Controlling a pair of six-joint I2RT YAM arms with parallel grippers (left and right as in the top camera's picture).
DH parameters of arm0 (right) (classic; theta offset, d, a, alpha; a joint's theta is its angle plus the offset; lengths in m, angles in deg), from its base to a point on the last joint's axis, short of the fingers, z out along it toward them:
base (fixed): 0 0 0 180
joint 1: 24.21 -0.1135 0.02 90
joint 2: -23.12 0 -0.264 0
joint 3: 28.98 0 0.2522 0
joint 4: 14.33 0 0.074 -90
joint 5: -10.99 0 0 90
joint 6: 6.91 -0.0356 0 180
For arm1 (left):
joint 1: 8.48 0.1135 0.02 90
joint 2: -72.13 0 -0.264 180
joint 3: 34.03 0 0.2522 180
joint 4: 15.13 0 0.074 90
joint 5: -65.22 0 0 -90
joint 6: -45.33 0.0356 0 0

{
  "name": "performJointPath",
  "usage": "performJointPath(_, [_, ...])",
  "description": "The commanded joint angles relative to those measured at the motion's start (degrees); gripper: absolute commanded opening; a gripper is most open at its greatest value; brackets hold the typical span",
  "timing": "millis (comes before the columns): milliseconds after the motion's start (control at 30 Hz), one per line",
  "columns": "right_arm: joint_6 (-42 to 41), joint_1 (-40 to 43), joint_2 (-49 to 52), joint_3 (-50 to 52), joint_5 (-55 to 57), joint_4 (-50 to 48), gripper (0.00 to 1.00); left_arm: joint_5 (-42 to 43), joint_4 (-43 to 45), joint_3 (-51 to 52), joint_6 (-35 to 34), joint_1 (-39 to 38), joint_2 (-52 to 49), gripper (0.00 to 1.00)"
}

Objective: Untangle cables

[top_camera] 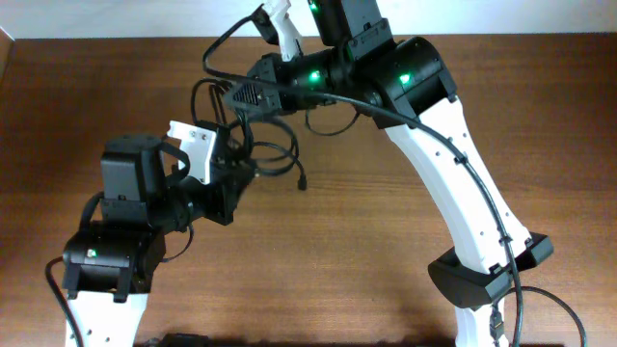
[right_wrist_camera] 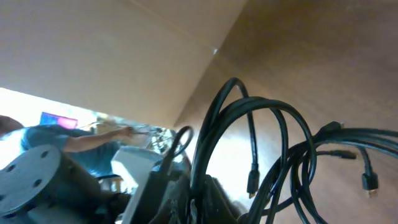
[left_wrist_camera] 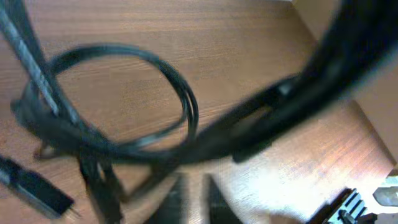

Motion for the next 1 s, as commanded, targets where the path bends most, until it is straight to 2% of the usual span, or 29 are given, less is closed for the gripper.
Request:
performJointPath(0, [-1.16,-0.26,-1.22,-1.57,-6.45,-0.68,0.04,-1.4,0.11,-0.26,0.72,-0.07,0.07,0.0])
performJointPath(33, [-1.16,-0.22,-1.22,-1.57,-6.62,-0.79,0.04,-1.38,0.09,-0.26,0.72,-0.07,0.07,0.16])
performJointPath(67, [-1.16,0.13,-1.22,-1.57,-6.62,-0.96,0.04,-1.31,-0.28,-0.26,0.72,-0.07,0.07,0.78])
performJointPath(100, [-1.14,0.55,-1.22,-1.57,-6.6,-0.96,0.04,-1.33,-0.39,-0.26,0.72,-0.07,0.07,0.88])
performJointPath(267, [-0.92,5.31,-1.22,-1.55,-6.64,-0.57,0.04,-1.31,-0.96,-0.26,0.72,-0.07,0.07,0.88])
performJointPath(400, [-0.52,6.12,-1.22,-1.55,-8.39,2.8,0.04,-2.4,-0.52,-0.26,1.18,-0.07,0.09,0.88])
performJointPath(533, [-0.57,6.12,-1.22,-1.55,-17.4,3.23,0.04,-2.43,0.66,-0.26,3.98,-0.07,0.11,0.8])
performJointPath(633, [-0.59,6.1,-1.22,-1.55,-21.03,3.21,0.04,-2.43,2.71,-0.26,3.96,-0.07,0.11,0.8])
performJointPath(667, [-0.57,6.05,-1.22,-1.55,-21.81,3.21,0.04,-2.43,2.73,-0.26,3.96,-0.07,0.11,0.74])
performJointPath(700, [-0.57,6.05,-1.22,-1.55,-23.45,3.21,0.04,-2.43,2.71,-0.26,3.96,-0.07,0.11,0.49])
performJointPath(733, [-0.57,6.05,-1.22,-1.55,-24.85,3.21,0.04,-2.49,2.73,-0.26,3.96,-0.07,0.11,0.16])
performJointPath(767, [-0.57,6.05,-1.22,-1.55,-25.22,3.21,0.04,-3.26,2.71,-0.26,3.91,-0.07,0.11,0.0])
performJointPath(967, [-0.55,6.12,-1.22,-1.55,-21.73,3.17,0.04,-3.28,2.16,-0.26,3.89,-0.07,0.13,0.02])
